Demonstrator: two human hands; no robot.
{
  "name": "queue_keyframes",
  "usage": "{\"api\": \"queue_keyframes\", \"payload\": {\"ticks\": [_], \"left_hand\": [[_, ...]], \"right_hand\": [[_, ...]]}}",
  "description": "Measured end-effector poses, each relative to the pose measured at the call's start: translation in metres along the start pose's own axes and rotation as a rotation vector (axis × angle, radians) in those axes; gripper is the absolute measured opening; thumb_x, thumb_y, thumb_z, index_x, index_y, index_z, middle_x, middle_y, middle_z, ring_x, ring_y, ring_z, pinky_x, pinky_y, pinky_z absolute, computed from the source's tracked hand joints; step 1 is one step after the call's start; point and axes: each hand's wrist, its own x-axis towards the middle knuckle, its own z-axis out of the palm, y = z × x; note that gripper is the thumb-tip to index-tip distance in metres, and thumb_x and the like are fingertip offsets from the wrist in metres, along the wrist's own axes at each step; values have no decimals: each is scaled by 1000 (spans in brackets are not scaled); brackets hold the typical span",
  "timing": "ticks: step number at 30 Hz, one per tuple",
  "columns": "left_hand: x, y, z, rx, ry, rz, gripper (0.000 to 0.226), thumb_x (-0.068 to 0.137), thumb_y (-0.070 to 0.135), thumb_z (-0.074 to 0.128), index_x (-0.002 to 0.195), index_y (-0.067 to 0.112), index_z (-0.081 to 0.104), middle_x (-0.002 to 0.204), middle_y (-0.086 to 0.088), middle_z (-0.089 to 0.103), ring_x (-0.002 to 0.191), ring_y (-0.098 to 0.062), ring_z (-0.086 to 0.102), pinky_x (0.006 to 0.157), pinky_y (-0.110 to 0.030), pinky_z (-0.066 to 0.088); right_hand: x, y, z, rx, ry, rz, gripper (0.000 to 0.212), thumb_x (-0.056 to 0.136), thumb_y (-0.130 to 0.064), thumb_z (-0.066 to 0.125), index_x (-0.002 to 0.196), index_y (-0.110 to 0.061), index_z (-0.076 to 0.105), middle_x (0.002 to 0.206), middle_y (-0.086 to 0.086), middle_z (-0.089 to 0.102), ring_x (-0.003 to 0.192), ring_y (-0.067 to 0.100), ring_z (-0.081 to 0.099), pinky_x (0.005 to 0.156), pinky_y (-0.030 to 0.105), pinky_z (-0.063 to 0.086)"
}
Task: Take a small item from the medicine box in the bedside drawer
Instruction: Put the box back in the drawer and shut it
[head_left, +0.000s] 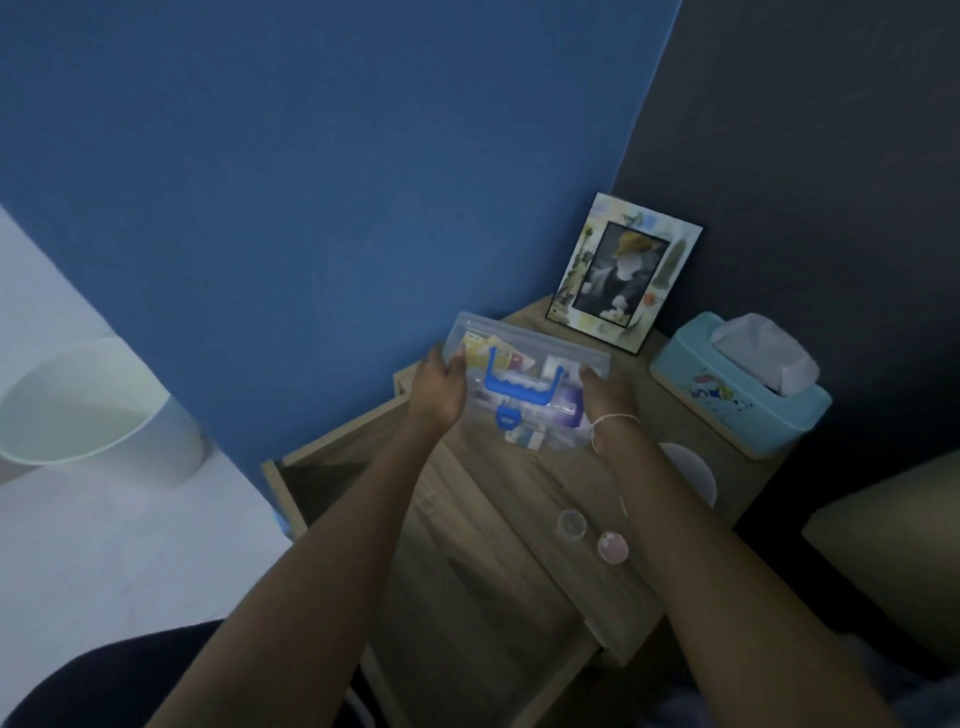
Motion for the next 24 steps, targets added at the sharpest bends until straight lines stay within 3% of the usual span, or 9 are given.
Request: {"api": "queue_keyframes", "payload": {"ticks": [1,3,5,9,11,14,17,24], "left_hand": [[-3,-1,-6,9,3,4,41,101,28,36,134,5,44,136,-19,53,128,-32,47,108,-38,35],[-10,-6,-20,56,2,5,38,100,24,37,133,7,45,133,-19,55,125,-34,49,106,-40,38],[-19,-11,-37,74,10,15,36,100,22,37,133,9,46,133,-17,56,123,-33,51,105,-38,39],[-42,-21,-76,35,57,29,30,101,24,36,125,14,50,116,-5,60,101,-21,56,85,-28,39],[-53,-27,-94,11,81,11,28,100,24,36,124,17,50,108,0,57,94,-18,54,81,-26,37],[-70,-38,-115,43,67,-35,32,100,23,36,128,17,48,122,-4,56,110,-21,53,93,-31,39],[-86,-55,-130,106,61,-81,34,99,21,34,131,18,47,136,-12,52,127,-32,45,110,-45,35],[-94,-78,-136,377,-62,-100,40,97,16,33,137,15,41,142,-14,46,130,-35,41,110,-42,32]], "right_hand": [[-5,2,0,-18,-13,-8,46,96,-30,52,133,-3,50,114,11,61,66,19,56,37,13,43],[-18,7,1,-57,-37,-39,44,95,-30,53,129,-3,54,123,13,63,95,28,64,75,27,55],[-37,13,4,-7,-86,-50,41,93,-27,55,127,-4,57,127,17,62,112,31,61,98,42,49],[-83,25,11,132,-227,-71,21,88,-22,60,108,-15,63,112,14,68,99,32,67,91,52,54],[-108,35,14,169,-296,-64,24,83,-24,63,107,-21,62,107,9,70,95,28,69,86,52,56],[-139,55,22,153,-345,-79,35,80,-23,68,113,-15,62,104,11,71,91,26,71,82,48,58],[-166,81,32,103,-427,-117,40,84,-23,69,121,-10,57,106,13,70,88,22,71,74,38,59],[-202,134,41,-40,-408,-49,60,76,-50,69,126,-24,50,108,2,66,90,18,70,78,43,60]]}}
